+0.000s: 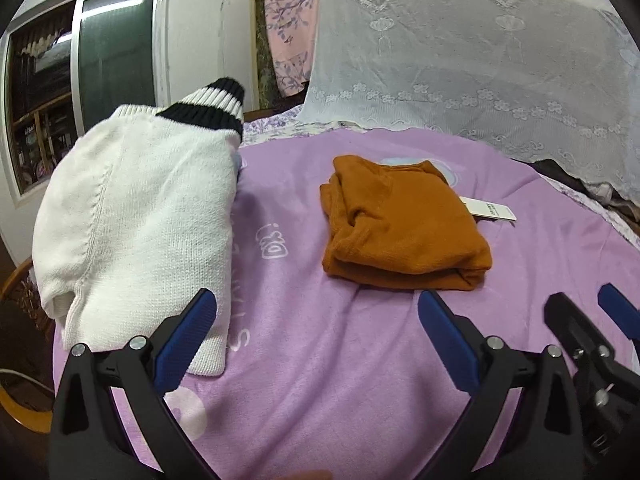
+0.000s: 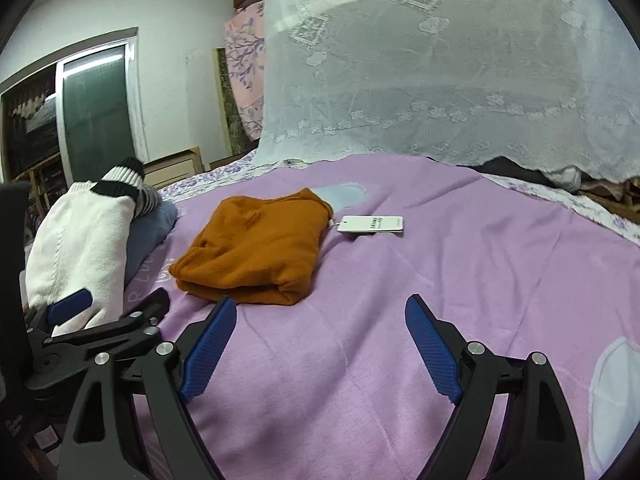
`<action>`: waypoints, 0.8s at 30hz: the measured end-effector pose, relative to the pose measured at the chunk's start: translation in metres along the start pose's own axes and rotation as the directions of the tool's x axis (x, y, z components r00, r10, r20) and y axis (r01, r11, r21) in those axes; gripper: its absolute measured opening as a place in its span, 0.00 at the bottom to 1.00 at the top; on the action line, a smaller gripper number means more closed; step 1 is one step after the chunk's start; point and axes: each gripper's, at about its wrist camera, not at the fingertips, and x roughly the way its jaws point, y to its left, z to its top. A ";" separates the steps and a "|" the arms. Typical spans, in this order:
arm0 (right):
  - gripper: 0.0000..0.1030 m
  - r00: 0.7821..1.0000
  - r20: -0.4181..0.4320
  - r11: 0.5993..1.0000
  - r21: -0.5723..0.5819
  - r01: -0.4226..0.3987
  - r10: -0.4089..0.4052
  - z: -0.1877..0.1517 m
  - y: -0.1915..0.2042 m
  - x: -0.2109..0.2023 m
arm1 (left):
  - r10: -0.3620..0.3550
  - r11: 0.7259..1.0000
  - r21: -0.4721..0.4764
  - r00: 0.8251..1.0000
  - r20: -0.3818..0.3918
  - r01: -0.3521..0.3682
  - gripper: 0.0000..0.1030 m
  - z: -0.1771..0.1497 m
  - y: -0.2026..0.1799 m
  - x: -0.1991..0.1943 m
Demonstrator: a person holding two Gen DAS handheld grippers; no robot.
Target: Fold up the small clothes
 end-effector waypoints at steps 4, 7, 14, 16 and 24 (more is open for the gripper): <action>0.84 1.000 -0.004 1.000 0.003 -0.007 0.007 0.000 0.001 0.001 | -0.008 1.000 -0.005 1.000 -0.013 0.007 0.96 0.000 0.001 0.000; 0.85 1.000 -0.005 1.000 0.007 -0.009 0.009 0.000 0.000 0.002 | -0.006 1.000 -0.004 1.000 -0.010 0.005 0.96 -0.001 0.000 -0.001; 0.85 1.000 -0.007 1.000 0.009 -0.007 0.007 0.000 0.000 0.002 | -0.005 1.000 -0.003 1.000 -0.015 0.005 0.96 -0.001 0.001 -0.001; 0.85 1.000 -0.009 1.000 0.010 -0.007 0.007 0.000 0.000 0.003 | -0.006 1.000 -0.003 1.000 -0.016 0.006 0.96 -0.001 0.001 -0.001; 0.85 1.000 -0.011 1.000 0.012 -0.006 0.006 -0.001 0.000 0.003 | -0.006 1.000 -0.003 1.000 -0.017 0.006 0.96 -0.001 0.001 0.000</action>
